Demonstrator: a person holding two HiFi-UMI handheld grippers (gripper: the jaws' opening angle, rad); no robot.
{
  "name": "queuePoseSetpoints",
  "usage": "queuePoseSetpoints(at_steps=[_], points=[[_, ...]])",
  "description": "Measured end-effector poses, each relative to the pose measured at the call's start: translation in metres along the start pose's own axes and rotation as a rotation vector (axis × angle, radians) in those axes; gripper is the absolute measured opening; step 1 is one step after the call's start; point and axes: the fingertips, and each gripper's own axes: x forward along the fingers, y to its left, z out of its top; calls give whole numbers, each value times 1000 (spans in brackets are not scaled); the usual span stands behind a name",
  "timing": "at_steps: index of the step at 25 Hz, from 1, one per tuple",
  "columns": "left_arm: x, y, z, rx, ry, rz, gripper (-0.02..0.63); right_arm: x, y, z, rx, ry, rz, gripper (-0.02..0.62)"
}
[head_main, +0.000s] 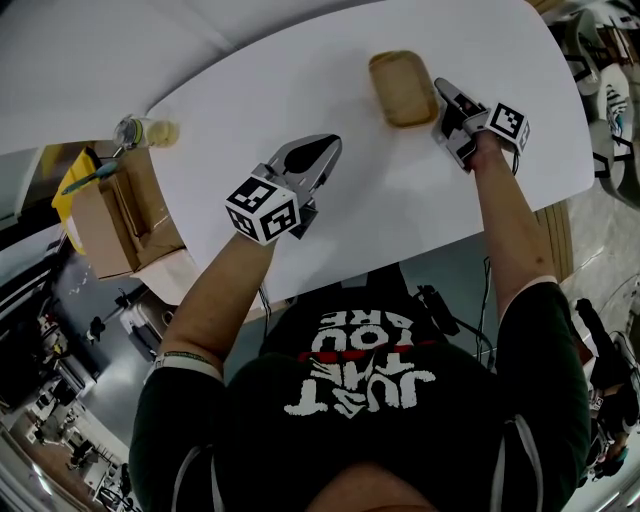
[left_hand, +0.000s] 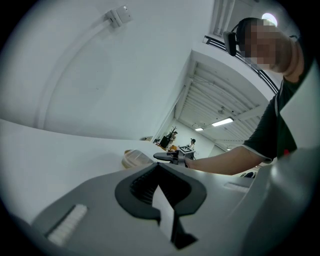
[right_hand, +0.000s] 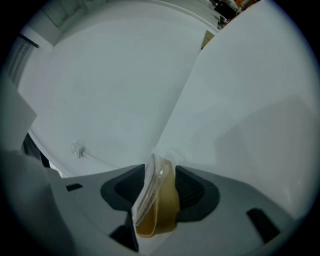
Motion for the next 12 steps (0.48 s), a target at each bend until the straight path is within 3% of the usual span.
queuePoseSetpoints(at_steps=[1,4,12], points=[[0,0,-1,0,2,1,8,1,1,0,1,-1,5,191],[0,2,-2,-4,4,5,8,0,6,0,-5,-8,27,76],[-3,5,0,-13,-2,10,8,-12,25,11,14,-70,97,41]])
